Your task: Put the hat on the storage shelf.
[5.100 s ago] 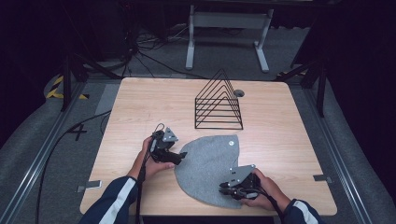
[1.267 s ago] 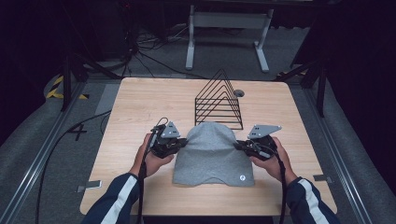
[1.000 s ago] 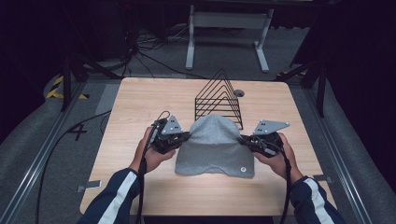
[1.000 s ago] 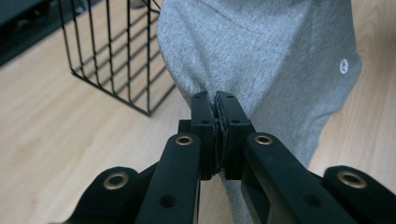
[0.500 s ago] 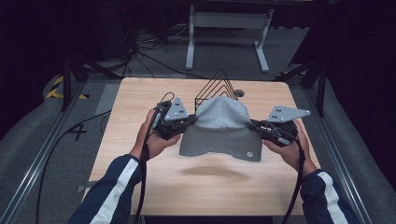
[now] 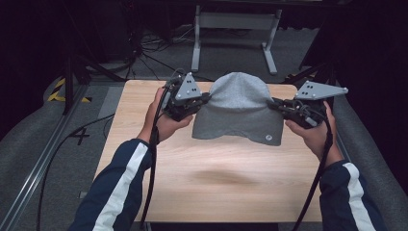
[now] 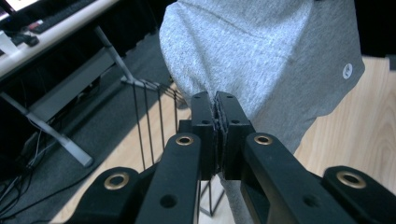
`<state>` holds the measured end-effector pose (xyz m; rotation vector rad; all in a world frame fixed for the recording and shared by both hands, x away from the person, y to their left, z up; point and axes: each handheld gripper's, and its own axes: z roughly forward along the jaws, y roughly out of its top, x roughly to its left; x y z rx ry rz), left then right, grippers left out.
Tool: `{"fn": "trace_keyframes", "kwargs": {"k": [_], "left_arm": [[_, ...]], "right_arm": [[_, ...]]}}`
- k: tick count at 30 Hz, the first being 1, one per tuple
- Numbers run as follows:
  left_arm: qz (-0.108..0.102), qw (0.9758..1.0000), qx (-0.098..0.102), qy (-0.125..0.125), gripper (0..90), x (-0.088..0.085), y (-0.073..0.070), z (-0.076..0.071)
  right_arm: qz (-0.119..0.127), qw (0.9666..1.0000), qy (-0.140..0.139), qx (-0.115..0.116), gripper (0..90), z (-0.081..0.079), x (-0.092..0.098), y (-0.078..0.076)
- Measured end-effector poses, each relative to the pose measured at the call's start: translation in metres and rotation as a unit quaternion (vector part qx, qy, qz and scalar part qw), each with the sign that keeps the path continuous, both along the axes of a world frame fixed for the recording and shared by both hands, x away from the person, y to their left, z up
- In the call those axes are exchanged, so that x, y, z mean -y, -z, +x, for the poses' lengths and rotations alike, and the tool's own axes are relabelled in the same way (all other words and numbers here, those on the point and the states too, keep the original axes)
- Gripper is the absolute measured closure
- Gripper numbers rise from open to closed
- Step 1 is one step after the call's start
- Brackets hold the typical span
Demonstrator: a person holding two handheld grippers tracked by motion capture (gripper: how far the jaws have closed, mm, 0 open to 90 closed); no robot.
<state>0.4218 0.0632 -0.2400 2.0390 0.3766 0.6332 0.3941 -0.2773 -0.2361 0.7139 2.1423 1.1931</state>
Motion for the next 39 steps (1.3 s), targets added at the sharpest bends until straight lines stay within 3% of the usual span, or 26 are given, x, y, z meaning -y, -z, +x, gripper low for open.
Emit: {"fn": "trace_keyframes", "kwargs": {"k": [8, 16, 24, 28, 39], "left_arm": [[-0.007, 0.9998, 0.014, -0.009, 87.2, 0.006, -0.031, 0.018], [-0.023, 0.9992, 0.019, -0.027, 87.2, 0.007, -0.053, 0.039], [-0.028, 0.9983, 0.018, -0.047, 87.3, 0.006, -0.062, 0.056], [-0.031, 0.9979, 0.012, -0.056, 87.3, 0.004, -0.063, 0.067], [-0.021, 0.9974, -0.008, -0.068, 87.3, 0.009, -0.046, 0.095]], "right_arm": [[0.006, 0.9998, 0.017, 0.012, 85.0, 0.017, 0.002, -0.033], [0.006, 0.9991, 0.033, 0.025, 85.0, 0.035, -0.001, -0.054], [0.007, 0.9982, 0.046, 0.038, 85.1, 0.057, -0.009, -0.071], [0.006, 0.998, 0.051, 0.036, 85.1, 0.068, -0.014, -0.072], [0.003, 0.9984, 0.057, 0.007, 85.1, 0.104, -0.024, -0.05]]}}
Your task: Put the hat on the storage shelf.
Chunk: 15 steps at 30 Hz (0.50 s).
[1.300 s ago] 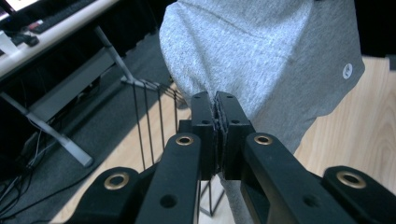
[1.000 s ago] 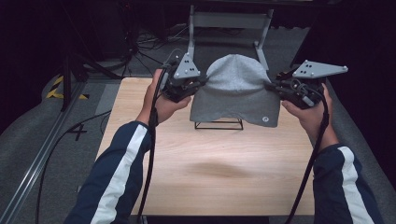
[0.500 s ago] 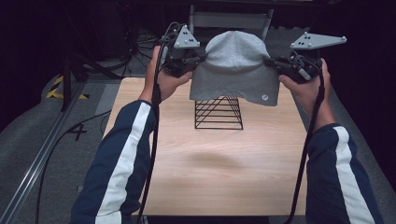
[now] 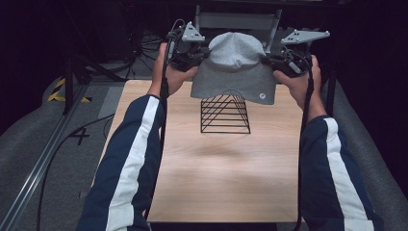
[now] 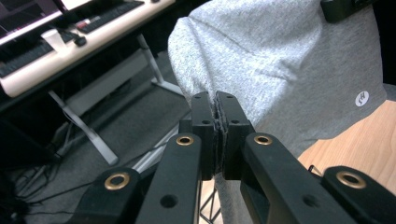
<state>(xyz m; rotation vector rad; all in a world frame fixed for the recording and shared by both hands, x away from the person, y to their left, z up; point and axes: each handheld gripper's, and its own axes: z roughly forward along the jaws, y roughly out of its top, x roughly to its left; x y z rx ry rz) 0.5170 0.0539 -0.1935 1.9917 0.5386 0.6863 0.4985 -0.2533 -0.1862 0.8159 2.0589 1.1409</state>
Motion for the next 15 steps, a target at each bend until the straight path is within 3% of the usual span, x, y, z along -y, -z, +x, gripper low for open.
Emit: {"fn": "trace_keyframes", "kwargs": {"k": [7, 11, 15], "left_arm": [[0.003, 1.0, -0.007, -0.004, 87.3, 0.005, 0.009, 0.01], [-0.007, 1.0, -0.003, -0.004, 87.3, 0.007, 0.006, 0.011], [-0.003, 1.0, -0.004, -0.004, 87.3, 0.007, 0.007, 0.014]], "right_arm": [[0.003, 1.0, -0.004, -0.007, 85.0, 0.008, -0.001, 0.007], [0.005, 1.0, -0.002, -0.001, 85.0, 0.011, 0.001, 0.007], [0.009, 1.0, 0.001, 0.003, 85.0, 0.014, 0.003, 0.004]]}}
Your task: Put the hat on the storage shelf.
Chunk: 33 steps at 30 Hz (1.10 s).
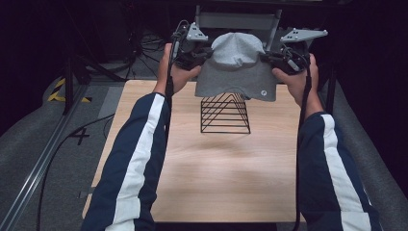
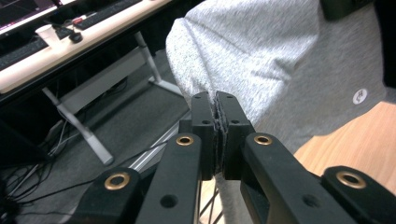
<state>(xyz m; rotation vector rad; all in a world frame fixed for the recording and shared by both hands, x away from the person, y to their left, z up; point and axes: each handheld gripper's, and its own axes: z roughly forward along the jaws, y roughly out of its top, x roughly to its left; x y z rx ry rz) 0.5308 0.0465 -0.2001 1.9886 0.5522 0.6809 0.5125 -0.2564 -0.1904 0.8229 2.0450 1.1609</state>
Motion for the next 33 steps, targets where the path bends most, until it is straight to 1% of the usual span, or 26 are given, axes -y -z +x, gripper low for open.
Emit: {"fn": "trace_keyframes", "kwargs": {"k": [1, 3, 4, 5, 8, 10, 13, 15, 16, 17, 20, 23, 27, 30, 31, 33], "left_arm": [[0.002, 1.0, -0.001, -0.002, 87.3, 0.0, 0.001, 0.002], [-0.004, 1.0, -0.006, -0.006, 87.3, -0.001, 0.003, 0.005], [-0.009, 0.9999, -0.007, -0.005, 87.3, -0.001, 0.004, 0.006], [-0.011, 0.9999, -0.012, -0.001, 87.3, -0.002, 0.005, 0.006], [-0.003, 0.9999, -0.017, 0.003, 87.3, -0.002, 0.011, 0.007], [-0.008, 0.9997, -0.021, 0.006, 87.2, -0.003, 0.015, 0.007], [-0.011, 0.9996, -0.026, 0.008, 87.2, -0.005, 0.021, 0.006], [-0.016, 0.9993, -0.028, 0.017, 87.2, -0.009, 0.024, 0.003], [-0.018, 0.9992, -0.029, 0.019, 87.2, -0.01, 0.025, 0.0], [-0.015, 0.9993, -0.028, 0.021, 87.2, -0.012, 0.026, -0.001], [-0.027, 0.999, -0.025, 0.025, 87.2, -0.019, 0.027, -0.007], [-0.031, 0.9988, -0.021, 0.03, 87.2, -0.023, 0.026, -0.014], [-0.04, 0.9983, -0.01, 0.04, 87.2, -0.025, 0.021, -0.022], [-0.038, 0.9981, -0.006, 0.047, 87.3, -0.024, 0.019, -0.029], [-0.038, 0.9981, -0.006, 0.047, 87.2, -0.024, 0.019, -0.029], [-0.042, 0.9979, -0.003, 0.05, 87.2, -0.025, 0.019, -0.032]], "right_arm": [[0.0, 1.0, 0.0, 0.0, 85.0, 0.0, 0.0, 0.0], [0.0, 1.0, -0.001, 0.0, 85.0, 0.002, -0.001, 0.001], [-0.002, 1.0, -0.001, -0.001, 85.0, 0.003, -0.002, 0.002], [-0.001, 1.0, -0.003, -0.001, 85.0, 0.004, -0.003, 0.003], [0.001, 0.9999, -0.01, -0.007, 84.9, 0.003, -0.005, 0.006], [-0.002, 0.9999, -0.014, -0.008, 84.9, 0.003, -0.007, 0.009], [-0.001, 0.9997, -0.02, -0.013, 84.9, 0.002, -0.008, 0.014], [0.0, 0.9995, -0.026, -0.015, 85.0, -0.002, -0.008, 0.017], [-0.003, 0.9994, -0.031, -0.014, 85.0, -0.004, -0.008, 0.019], [-0.004, 0.9993, -0.034, -0.014, 84.9, -0.006, -0.008, 0.02], [-0.003, 0.999, -0.043, -0.012, 84.9, -0.013, -0.007, 0.021], [-0.002, 0.9986, -0.051, -0.01, 84.9, -0.018, -0.007, 0.021], [-0.006, 0.9983, -0.058, -0.003, 84.9, -0.025, -0.009, 0.017], [-0.01, 0.9981, -0.061, 0.002, 84.9, -0.029, -0.01, 0.015], [-0.01, 0.9981, -0.061, 0.002, 84.9, -0.029, -0.01, 0.015], [-0.01, 0.9981, -0.06, 0.004, 84.9, -0.032, -0.01, 0.014]]}}
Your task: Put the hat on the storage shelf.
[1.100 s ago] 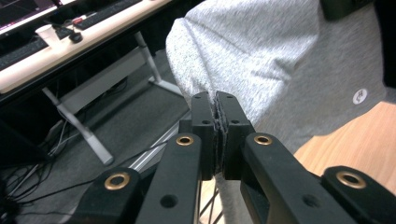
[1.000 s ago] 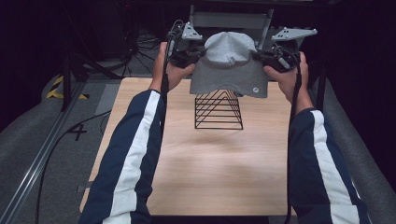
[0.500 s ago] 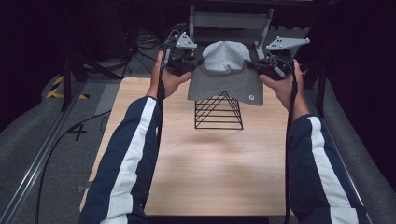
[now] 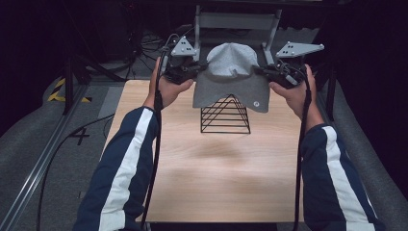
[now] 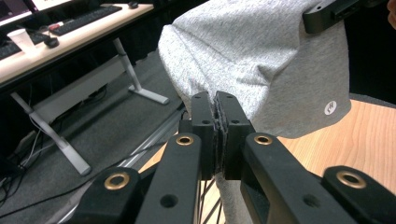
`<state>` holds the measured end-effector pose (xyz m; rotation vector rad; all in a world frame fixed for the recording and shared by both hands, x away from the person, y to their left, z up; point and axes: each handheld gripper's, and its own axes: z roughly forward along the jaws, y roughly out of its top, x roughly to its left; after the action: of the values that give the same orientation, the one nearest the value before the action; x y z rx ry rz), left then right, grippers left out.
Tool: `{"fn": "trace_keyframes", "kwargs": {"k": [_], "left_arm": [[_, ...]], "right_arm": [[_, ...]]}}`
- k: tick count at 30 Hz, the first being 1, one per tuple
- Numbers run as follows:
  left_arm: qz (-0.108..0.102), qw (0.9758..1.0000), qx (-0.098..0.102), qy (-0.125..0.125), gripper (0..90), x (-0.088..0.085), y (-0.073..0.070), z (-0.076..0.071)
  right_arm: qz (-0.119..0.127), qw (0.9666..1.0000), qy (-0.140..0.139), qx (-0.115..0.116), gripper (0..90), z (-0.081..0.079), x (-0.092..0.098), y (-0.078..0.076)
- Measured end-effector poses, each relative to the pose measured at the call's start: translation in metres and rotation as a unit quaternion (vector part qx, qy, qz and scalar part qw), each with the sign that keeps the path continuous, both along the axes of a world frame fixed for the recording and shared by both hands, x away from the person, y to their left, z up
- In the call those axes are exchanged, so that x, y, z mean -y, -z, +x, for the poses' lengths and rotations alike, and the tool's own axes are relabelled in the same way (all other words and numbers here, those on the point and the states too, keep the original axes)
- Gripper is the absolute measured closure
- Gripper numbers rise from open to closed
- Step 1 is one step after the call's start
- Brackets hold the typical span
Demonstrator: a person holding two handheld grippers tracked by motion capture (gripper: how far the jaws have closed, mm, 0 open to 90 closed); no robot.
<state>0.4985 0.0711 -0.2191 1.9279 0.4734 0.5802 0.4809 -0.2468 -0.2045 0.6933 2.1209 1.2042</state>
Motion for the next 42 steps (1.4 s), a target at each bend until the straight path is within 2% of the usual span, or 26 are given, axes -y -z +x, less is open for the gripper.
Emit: {"fn": "trace_keyframes", "kwargs": {"k": [5, 7, 11, 16, 20, 26, 33, 39, 42], "left_arm": [[0.008, 1.0, -0.002, 0.002, 87.2, 0.0, 0.003, -0.002], [0.008, 0.9999, -0.006, 0.003, 87.2, 0.001, 0.007, -0.002], [0.014, 0.9997, -0.019, 0.003, 87.1, 0.005, 0.018, 0.002], [0.025, 0.9991, -0.033, 0.001, 87.1, 0.012, 0.035, 0.008], [0.031, 0.9985, -0.046, -0.004, 86.8, 0.016, 0.049, 0.015], [0.033, 0.9976, -0.061, 0.001, 86.8, 0.019, 0.07, 0.019], [0.025, 0.9966, -0.079, 0.001, 86.9, 0.019, 0.097, 0.019], [0.032, 0.9958, -0.085, -0.005, 86.9, 0.02, 0.111, 0.016], [0.043, 0.9952, -0.087, -0.006, 87.0, 0.021, 0.12, 0.016]], "right_arm": [[0.001, 1.0, 0.0, 0.0, 84.8, -0.003, 0.003, 0.001], [-0.004, 1.0, 0.0, -0.001, 84.8, -0.004, 0.004, 0.003], [0.004, 0.9999, 0.004, -0.009, 84.8, -0.003, 0.008, 0.01], [-0.009, 0.9996, 0.006, -0.025, 84.8, 0.002, 0.008, 0.028], [-0.002, 0.9992, 0.004, -0.04, 84.8, 0.009, 0.01, 0.046], [0.003, 0.9981, 0.003, -0.062, 84.8, 0.016, 0.012, 0.071], [0.001, 0.9964, 0.003, -0.084, 84.8, 0.017, 0.013, 0.099], [-0.008, 0.995, 0.005, -0.099, 84.8, 0.017, 0.013, 0.117], [-0.016, 0.9939, 0.01, -0.108, 84.9, 0.018, 0.013, 0.128]]}}
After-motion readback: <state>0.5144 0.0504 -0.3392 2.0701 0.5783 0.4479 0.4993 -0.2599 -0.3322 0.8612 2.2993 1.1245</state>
